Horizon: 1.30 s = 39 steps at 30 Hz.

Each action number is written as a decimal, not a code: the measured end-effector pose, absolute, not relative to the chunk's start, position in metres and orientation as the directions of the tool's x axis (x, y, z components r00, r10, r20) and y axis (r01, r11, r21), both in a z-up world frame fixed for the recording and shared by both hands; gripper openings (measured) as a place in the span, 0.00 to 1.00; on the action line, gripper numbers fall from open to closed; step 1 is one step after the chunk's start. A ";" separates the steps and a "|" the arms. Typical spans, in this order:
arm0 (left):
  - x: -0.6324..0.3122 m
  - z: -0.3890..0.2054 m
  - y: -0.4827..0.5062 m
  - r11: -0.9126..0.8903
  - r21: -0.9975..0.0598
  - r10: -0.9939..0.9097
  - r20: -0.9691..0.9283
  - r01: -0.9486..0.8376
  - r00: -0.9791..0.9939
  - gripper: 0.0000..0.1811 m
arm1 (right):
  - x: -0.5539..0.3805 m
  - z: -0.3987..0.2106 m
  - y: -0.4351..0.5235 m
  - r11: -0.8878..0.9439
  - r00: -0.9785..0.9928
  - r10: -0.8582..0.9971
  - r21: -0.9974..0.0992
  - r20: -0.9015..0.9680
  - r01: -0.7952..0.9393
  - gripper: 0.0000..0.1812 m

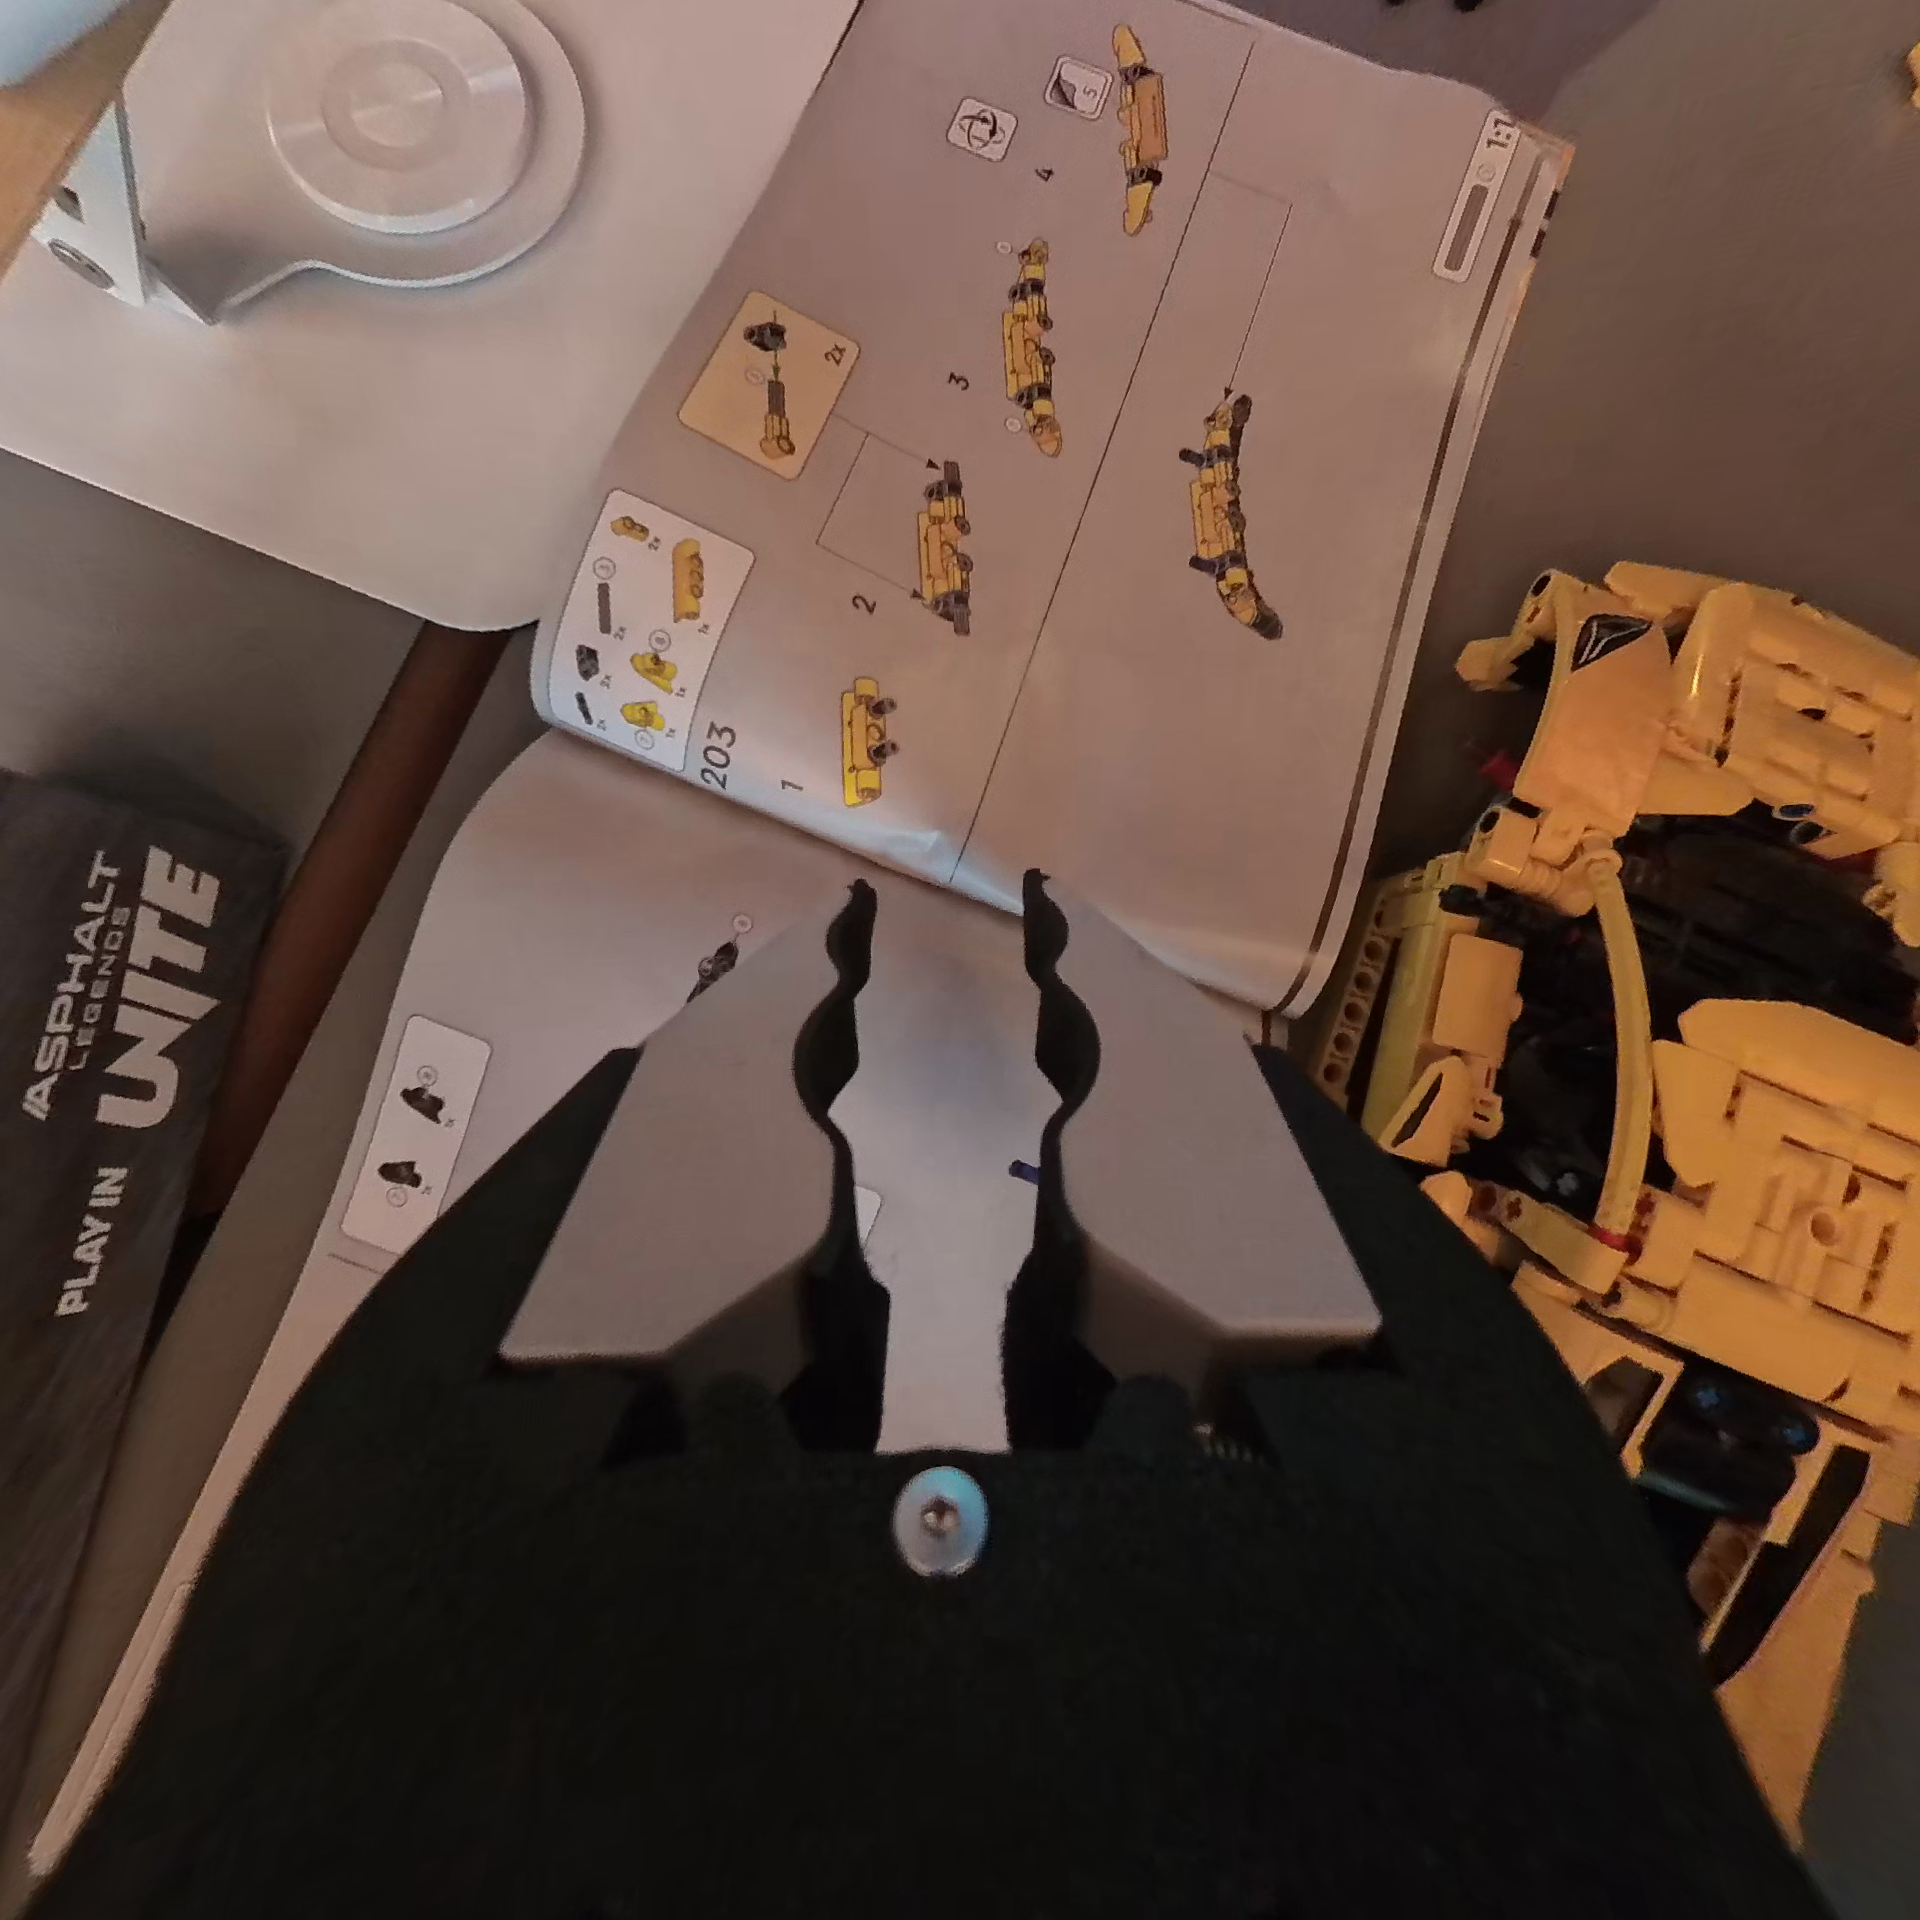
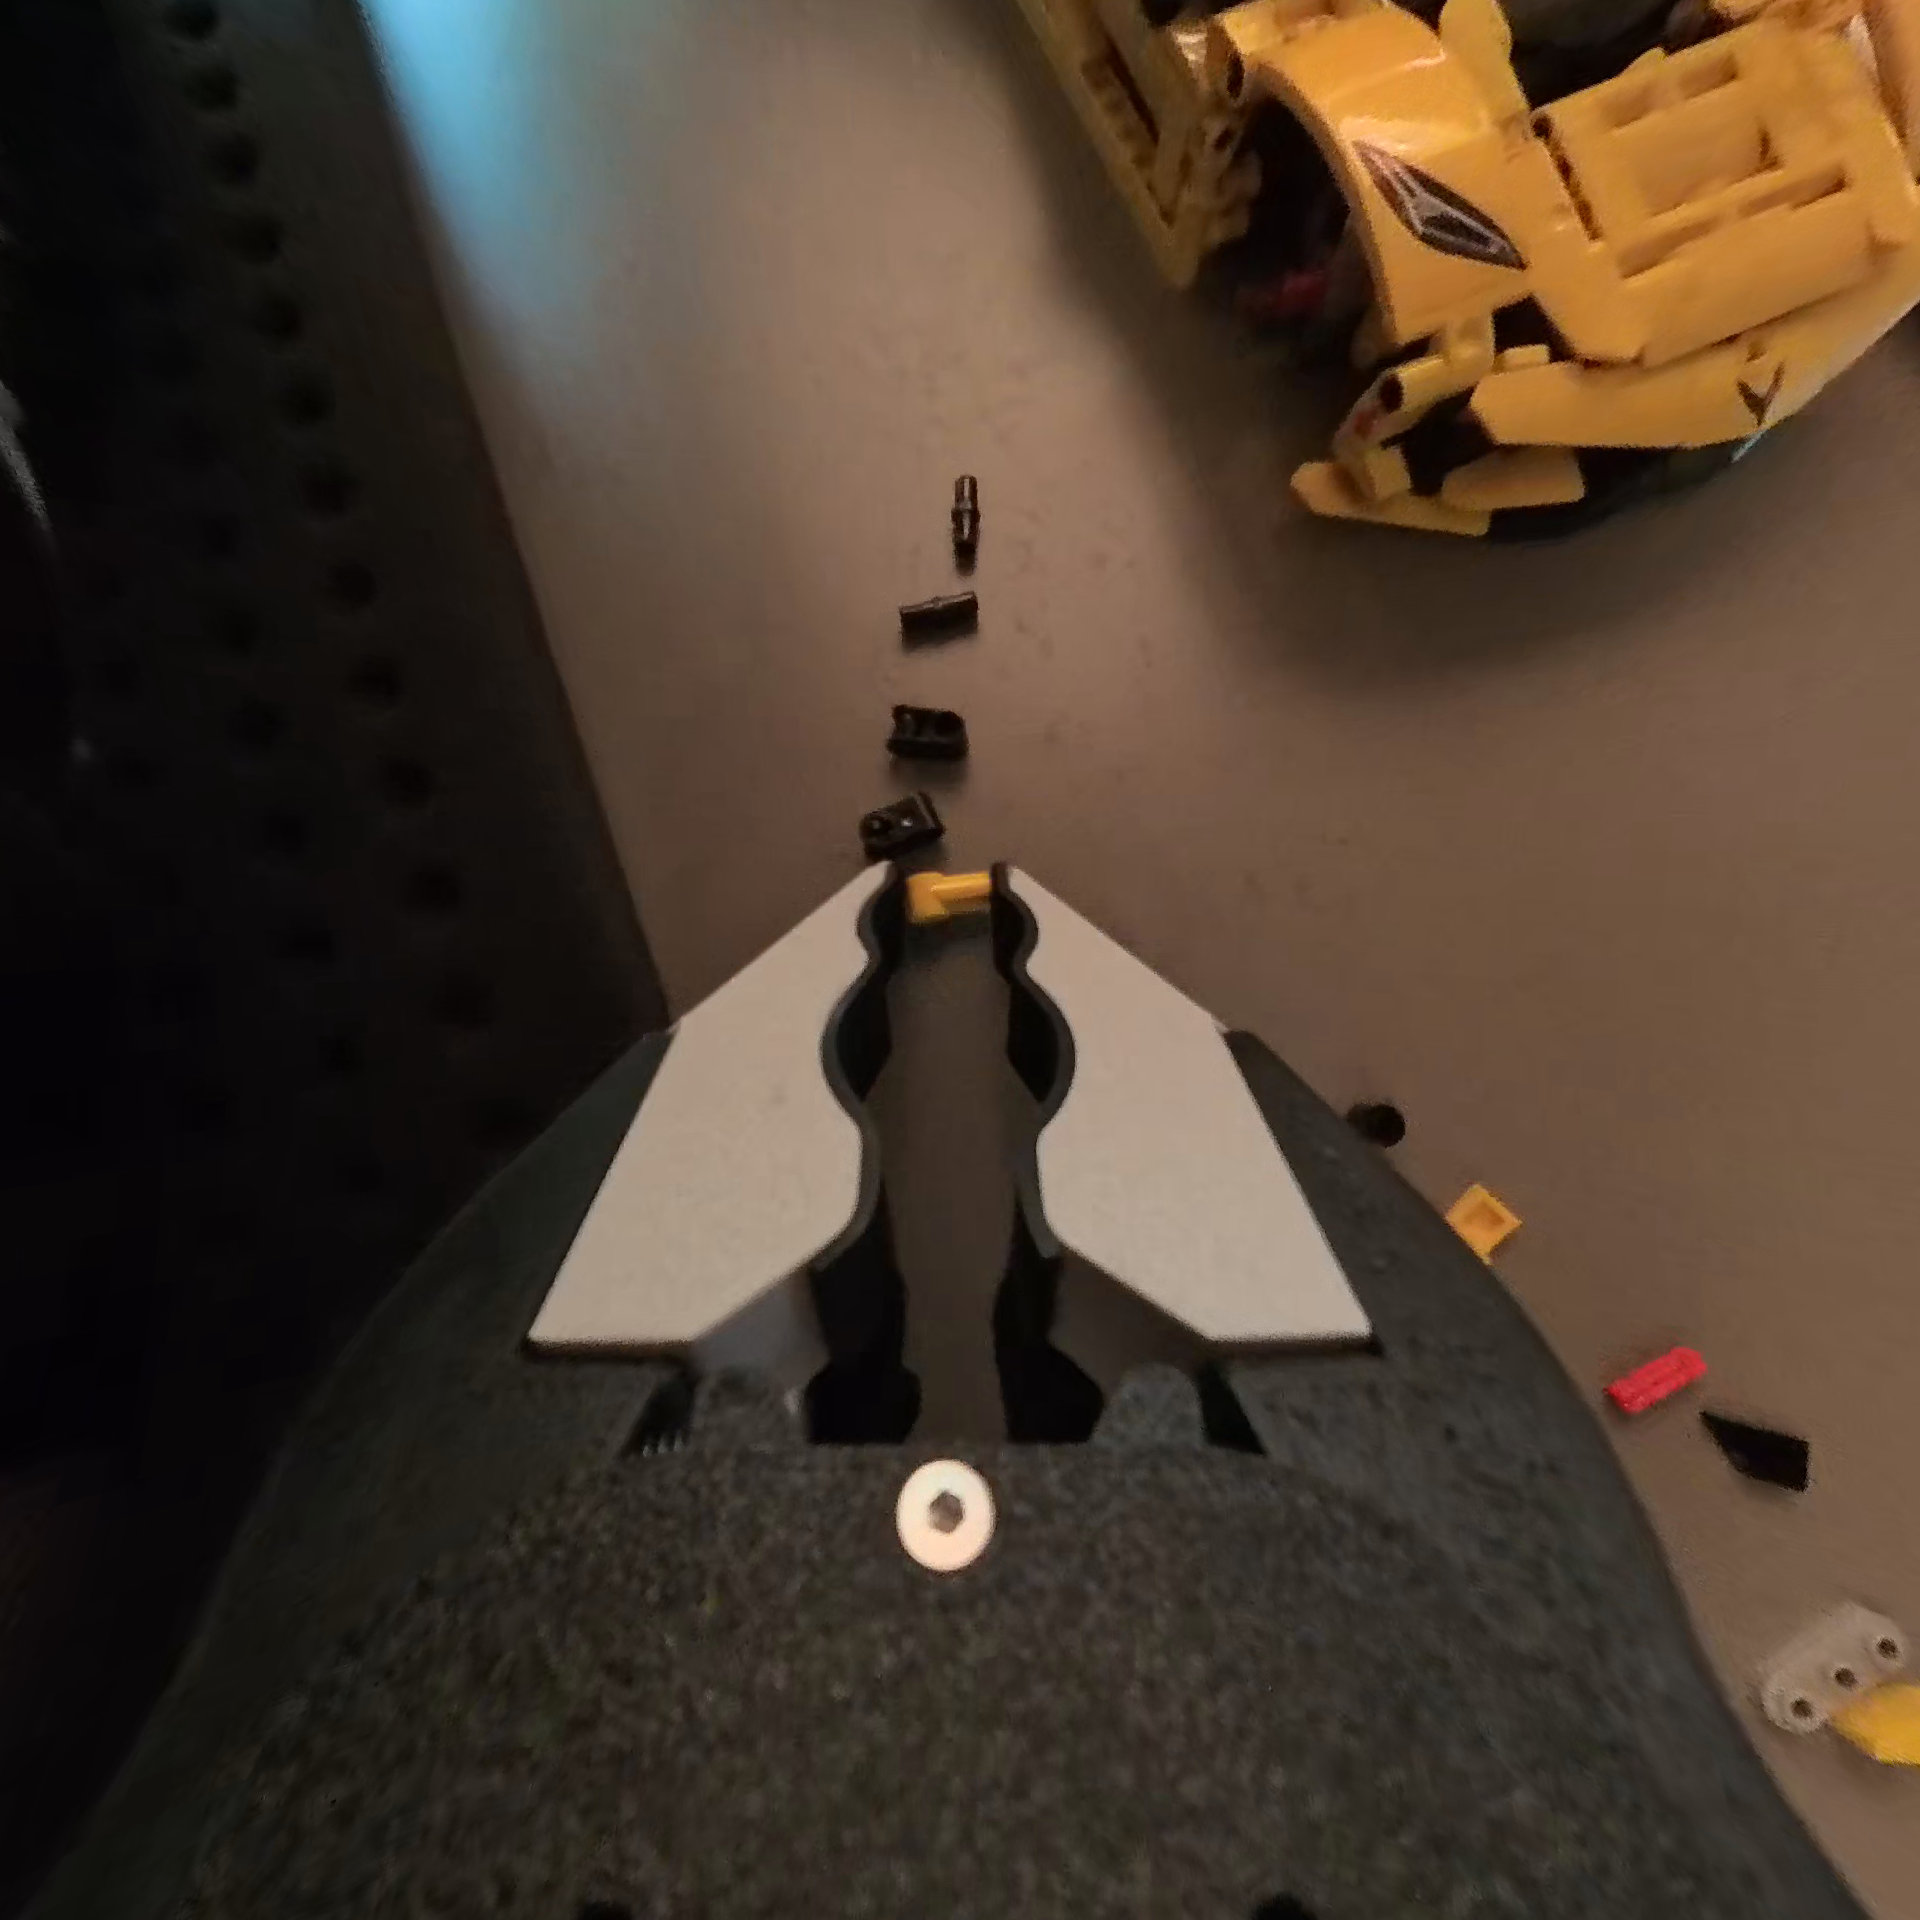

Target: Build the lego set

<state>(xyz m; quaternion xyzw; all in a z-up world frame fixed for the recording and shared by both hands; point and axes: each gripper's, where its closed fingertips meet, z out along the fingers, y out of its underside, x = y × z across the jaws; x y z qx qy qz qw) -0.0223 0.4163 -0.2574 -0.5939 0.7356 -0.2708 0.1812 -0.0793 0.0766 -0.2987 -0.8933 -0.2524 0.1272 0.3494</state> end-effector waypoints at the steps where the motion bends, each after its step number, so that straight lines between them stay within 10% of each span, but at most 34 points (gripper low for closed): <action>1: -0.022 -0.257 0.416 0.150 -0.614 -0.972 0.053 -0.775 -0.230 0.16 | -0.080 -0.299 0.077 -0.627 0.839 0.542 -0.687 -0.046 0.367 0.09; 8: -0.024 -0.257 0.418 0.147 -0.615 -0.973 0.053 -0.775 -0.227 0.16 | -0.051 -0.278 0.086 -0.592 0.888 0.460 -0.752 -0.019 0.291 0.14; 16: -0.027 -0.258 0.419 0.152 -0.606 -0.973 0.045 -0.781 -0.224 0.16 | 0.135 -0.283 0.092 -0.695 0.980 -0.093 -0.717 0.174 0.061 0.21; 28: -0.026 -0.259 0.420 0.152 -0.594 -0.975 0.042 -0.790 -0.219 0.16 | 0.136 -0.291 0.105 -0.698 0.990 0.025 -0.707 0.138 0.116 0.09; 39: -0.029 -0.254 0.420 0.151 -0.600 -0.975 0.041 -0.786 -0.219 0.16 | -0.052 -0.284 0.074 -0.642 0.850 0.521 -0.694 -0.084 0.325 0.09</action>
